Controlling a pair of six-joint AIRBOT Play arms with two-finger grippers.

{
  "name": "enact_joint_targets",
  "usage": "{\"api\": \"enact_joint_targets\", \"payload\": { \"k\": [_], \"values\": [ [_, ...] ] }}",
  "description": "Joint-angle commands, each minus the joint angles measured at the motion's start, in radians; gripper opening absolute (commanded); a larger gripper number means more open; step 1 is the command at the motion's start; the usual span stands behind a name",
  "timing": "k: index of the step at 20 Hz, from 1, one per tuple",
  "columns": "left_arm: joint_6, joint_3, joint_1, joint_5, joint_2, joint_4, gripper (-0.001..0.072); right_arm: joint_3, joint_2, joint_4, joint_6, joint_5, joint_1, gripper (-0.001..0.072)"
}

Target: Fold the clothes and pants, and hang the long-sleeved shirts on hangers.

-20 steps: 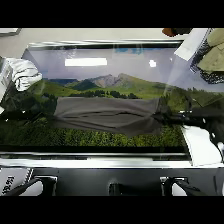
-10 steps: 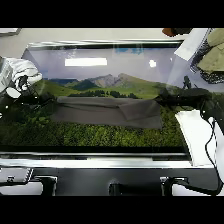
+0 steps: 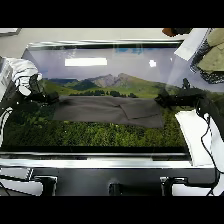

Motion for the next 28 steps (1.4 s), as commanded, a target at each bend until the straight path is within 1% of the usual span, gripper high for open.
{"api": "enact_joint_targets", "payload": {
  "k": [1, 2, 3, 4, 5, 6, 8, 9, 12, 16, 21, 25, 26, 27, 28],
  "values": [
    [0.002, 0.021, -0.008, -0.007, -0.009, 0.0, 0.0395, 0.03, -0.02, 0.012, 0.001, -0.104, -0.016, 0.0443],
    [0.002, 0.039, -0.004, -0.018, -0.003, 0.001, 0.0421, 0.061, -0.019, 0.008, -0.002, -0.178, -0.039, 0.0529],
    [0.002, 0.061, 0.001, -0.032, 0.003, 0.004, 0.0464, 0.099, -0.019, -0.004, -0.006, -0.257, -0.07, 0.0558],
    [0.002, 0.085, 0.005, -0.049, 0.01, 0.005, 0.049, 0.131, -0.019, -0.023, -0.015, -0.317, -0.105, 0.0609],
    [0.002, 0.112, 0.008, -0.068, 0.018, 0.005, 0.0542, 0.156, -0.019, -0.046, -0.021, -0.357, -0.145, 0.0635],
    [0.003, 0.135, 0.009, -0.086, 0.029, 0.009, 0.0544, 0.168, -0.022, -0.055, -0.029, -0.377, -0.182, 0.0669],
    [0.003, 0.162, 0.008, -0.1, 0.05, 0.015, 0.0543, 0.169, -0.045, -0.045, -0.087, -0.409, -0.243, 0.0683],
    [0.003, 0.167, 0.008, -0.101, 0.058, 0.015, 0.0544, 0.169, -0.07, -0.031, -0.134, -0.444, -0.26, 0.0684],
    [0.003, 0.167, 0.008, -0.114, 0.072, 0.015, 0.0543, 0.169, -0.163, -0.007, -0.243, -0.558, -0.259, 0.0685],
    [0.003, 0.167, 0.008, -0.14, 0.071, 0.015, 0.0543, 0.169, -0.256, 0.046, -0.31, -0.541, -0.254, 0.0686],
    [0.003, 0.167, 0.007, -0.14, 0.071, 0.015, 0.0543, 0.169, -0.309, 0.066, -0.336, -0.516, -0.236, 0.0684],
    [0.002, 0.167, 0.007, -0.143, 0.071, 0.015, 0.0542, 0.169, -0.314, 0.064, -0.335, -0.492, -0.172, 0.0671],
    [0.002, 0.167, 0.007, -0.144, 0.071, 0.015, 0.0542, 0.169, -0.314, 0.064, -0.335, -0.485, -0.15, 0.0633],
    [-0.001, 0.167, 0.007, -0.147, 0.071, 0.014, 0.0542, 0.169, -0.314, 0.063, -0.335, -0.474, -0.131, 0.0554],
    [-0.002, 0.167, 0.007, -0.153, 0.071, 0.013, 0.0539, 0.17, -0.312, 0.064, -0.333, -0.462, -0.115, 0.0446]
  ]
}}
